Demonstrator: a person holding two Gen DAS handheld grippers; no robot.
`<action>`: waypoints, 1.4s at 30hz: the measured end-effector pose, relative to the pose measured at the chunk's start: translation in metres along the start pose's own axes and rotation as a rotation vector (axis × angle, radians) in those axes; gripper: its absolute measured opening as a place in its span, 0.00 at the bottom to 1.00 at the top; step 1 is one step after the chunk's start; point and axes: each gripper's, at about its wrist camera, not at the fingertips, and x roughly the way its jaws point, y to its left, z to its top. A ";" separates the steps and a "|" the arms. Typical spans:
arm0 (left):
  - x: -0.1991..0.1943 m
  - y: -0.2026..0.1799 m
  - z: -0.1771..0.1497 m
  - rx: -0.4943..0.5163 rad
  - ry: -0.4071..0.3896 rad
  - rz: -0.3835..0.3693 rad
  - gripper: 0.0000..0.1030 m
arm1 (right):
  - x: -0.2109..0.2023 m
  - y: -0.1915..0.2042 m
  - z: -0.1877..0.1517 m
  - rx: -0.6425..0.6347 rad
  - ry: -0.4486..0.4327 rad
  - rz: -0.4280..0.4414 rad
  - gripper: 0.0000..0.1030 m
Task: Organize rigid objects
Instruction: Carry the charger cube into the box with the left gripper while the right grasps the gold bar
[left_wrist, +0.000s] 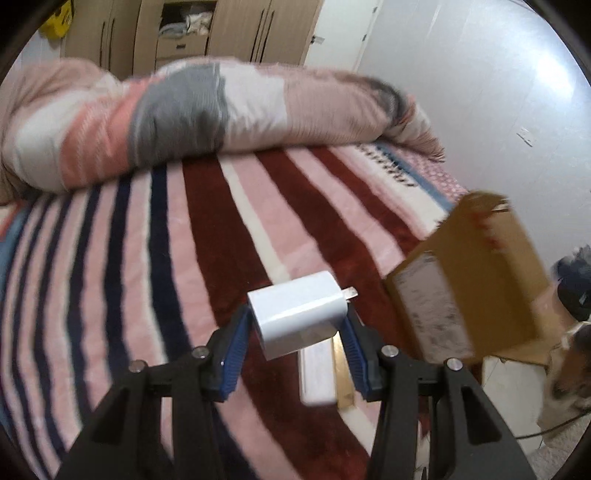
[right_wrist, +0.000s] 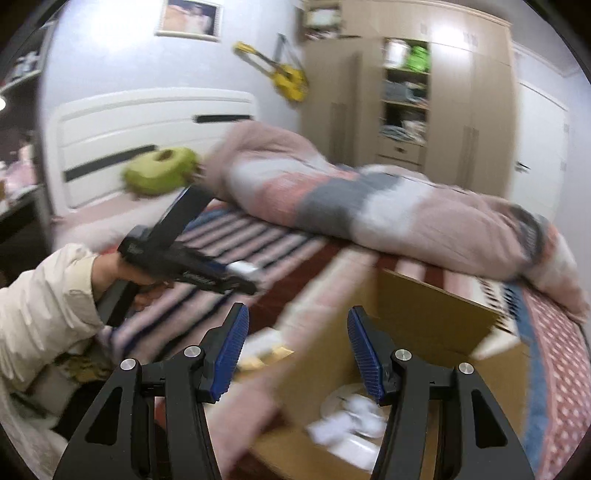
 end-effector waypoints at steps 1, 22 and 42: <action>-0.015 -0.003 0.001 0.016 -0.008 0.006 0.44 | 0.004 0.010 0.002 -0.007 0.002 0.023 0.51; -0.087 -0.146 0.032 0.271 0.065 -0.208 0.44 | 0.188 0.047 -0.105 0.254 0.241 -0.193 0.55; -0.037 -0.178 0.056 0.273 0.046 -0.237 0.78 | 0.184 0.034 -0.119 0.163 0.218 -0.163 0.14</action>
